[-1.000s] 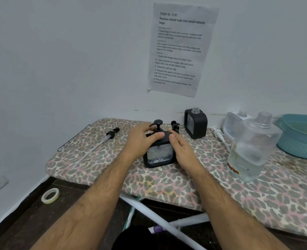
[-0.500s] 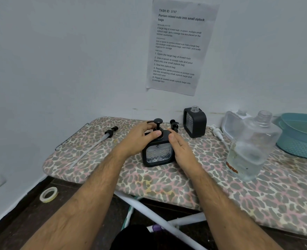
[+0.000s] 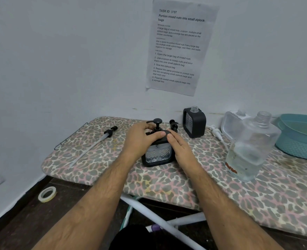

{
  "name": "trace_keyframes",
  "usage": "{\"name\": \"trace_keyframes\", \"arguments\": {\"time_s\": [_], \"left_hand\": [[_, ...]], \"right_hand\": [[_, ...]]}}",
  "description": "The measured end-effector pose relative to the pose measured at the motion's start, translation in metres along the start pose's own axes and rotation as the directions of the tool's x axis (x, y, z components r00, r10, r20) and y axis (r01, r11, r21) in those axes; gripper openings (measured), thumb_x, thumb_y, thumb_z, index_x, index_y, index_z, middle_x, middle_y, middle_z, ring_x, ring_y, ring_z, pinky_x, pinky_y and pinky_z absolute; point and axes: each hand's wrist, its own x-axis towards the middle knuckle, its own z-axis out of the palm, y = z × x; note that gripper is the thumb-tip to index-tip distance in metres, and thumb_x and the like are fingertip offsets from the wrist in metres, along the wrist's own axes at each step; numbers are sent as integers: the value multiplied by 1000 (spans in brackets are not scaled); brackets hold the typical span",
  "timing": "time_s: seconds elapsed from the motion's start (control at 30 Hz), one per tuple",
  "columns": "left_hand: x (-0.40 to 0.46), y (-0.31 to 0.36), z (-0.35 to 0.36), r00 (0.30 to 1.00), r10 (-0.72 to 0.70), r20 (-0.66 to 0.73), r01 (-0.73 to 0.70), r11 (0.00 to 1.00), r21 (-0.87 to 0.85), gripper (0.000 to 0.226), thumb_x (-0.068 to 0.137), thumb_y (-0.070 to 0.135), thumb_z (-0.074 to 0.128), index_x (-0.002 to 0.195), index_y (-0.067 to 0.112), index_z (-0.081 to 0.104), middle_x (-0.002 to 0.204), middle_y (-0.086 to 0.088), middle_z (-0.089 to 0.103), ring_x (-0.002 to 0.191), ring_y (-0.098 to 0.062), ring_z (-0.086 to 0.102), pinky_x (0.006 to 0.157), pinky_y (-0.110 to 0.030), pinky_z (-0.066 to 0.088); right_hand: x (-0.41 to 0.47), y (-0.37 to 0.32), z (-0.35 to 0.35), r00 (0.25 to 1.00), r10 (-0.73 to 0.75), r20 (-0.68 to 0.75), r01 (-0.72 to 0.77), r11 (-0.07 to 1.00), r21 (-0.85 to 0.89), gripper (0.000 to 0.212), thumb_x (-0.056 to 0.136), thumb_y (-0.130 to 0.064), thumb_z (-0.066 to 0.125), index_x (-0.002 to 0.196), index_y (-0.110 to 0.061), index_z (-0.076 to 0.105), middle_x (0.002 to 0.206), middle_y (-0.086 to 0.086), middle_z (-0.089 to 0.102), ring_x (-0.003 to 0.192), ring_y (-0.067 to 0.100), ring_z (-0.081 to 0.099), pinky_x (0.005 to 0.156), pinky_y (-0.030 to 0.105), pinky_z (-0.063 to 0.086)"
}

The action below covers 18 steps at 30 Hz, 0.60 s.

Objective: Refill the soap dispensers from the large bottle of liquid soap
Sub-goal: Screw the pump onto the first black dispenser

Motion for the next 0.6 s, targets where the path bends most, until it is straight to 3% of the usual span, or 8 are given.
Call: {"name": "trace_keyframes", "arguments": {"time_s": [0.1,0.23,0.37,0.5,0.6], "left_hand": [[3,-2,-1,998,53,18,-54,996,66,45,83,46,74,113,13,73,116,5,70,109,-7,61,96,-24,42],[5,-3,-6,990,92,103,-97,994,49,43,89,37,70,121,8,68,124,2,65,108,-3,53,89,-15,36],[9,-3,-13,969,79,232,-89,995,34,36,93,35,65,120,12,69,124,2,66,114,-11,58,103,-36,43],[6,-4,-13,975,43,217,-47,999,11,43,90,39,68,126,15,65,126,12,58,117,-3,52,96,-21,37],[1,-2,-7,991,20,130,-21,1000,12,50,82,48,74,123,21,65,116,15,60,107,0,52,86,-16,36]], "right_hand": [[-1,-2,0,1000,5,21,-6,1000,11,62,84,-67,55,135,-32,59,131,-11,64,123,7,58,110,42,42],[-1,-3,-1,999,19,26,-20,999,34,37,98,-46,53,130,-30,62,122,-10,68,115,7,63,105,39,47],[-2,-5,0,999,23,35,-25,999,43,33,99,-43,53,128,-30,63,122,-7,69,114,10,64,102,34,49],[-4,-6,-1,999,34,40,-35,999,38,26,102,-36,51,125,-33,63,121,-9,68,111,5,65,95,24,50],[-3,-9,-4,998,45,41,-46,999,19,16,101,-34,52,112,-42,62,111,-19,66,97,-14,63,80,8,48]]}}
